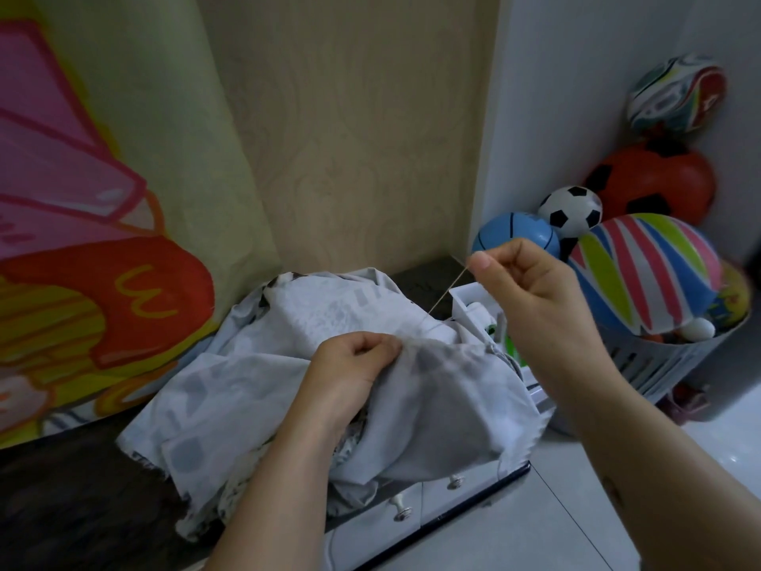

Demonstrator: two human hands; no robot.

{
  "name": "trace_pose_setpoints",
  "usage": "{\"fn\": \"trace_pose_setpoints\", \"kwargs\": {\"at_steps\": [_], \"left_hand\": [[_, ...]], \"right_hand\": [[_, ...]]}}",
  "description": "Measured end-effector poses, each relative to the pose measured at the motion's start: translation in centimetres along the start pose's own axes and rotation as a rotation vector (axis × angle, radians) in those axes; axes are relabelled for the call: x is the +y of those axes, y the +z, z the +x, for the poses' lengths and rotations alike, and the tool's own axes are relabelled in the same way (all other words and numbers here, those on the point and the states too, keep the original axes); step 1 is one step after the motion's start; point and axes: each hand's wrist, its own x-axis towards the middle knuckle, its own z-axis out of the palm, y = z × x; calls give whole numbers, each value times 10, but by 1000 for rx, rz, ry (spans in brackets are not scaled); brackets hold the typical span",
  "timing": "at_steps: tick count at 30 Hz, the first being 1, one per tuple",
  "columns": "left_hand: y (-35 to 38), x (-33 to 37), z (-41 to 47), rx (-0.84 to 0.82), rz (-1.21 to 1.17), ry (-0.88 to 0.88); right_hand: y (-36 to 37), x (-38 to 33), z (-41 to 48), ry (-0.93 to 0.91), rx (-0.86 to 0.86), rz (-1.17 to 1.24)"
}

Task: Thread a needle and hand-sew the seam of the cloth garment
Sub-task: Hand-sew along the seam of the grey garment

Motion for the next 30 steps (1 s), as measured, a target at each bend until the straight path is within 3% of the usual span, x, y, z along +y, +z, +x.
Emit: {"fn": "trace_pose_setpoints", "kwargs": {"at_steps": [4,12,17,20,23,24,26,30], "left_hand": [[1,2,-1,11,-11,-9],[-1,-1,2,56,49,-22],[-7,-4,7,133,103,-30],[-8,-5,7,149,111,-22],[-7,-5,7,149,116,-2],[-6,-5,8,144,102,2],[-5,-6,8,141,94,4],[-8,-5,8,184,92,15]], "right_hand": [[-3,6,3,-52,57,-104],[-9,15,7,40,21,-160],[-21,15,12,26,88,-362],[-24,12,12,160,92,-62],[-21,8,9,321,-61,218],[-19,9,9,344,-136,168],[-16,12,7,317,-273,-153],[-20,19,8,193,-397,-648]]}}
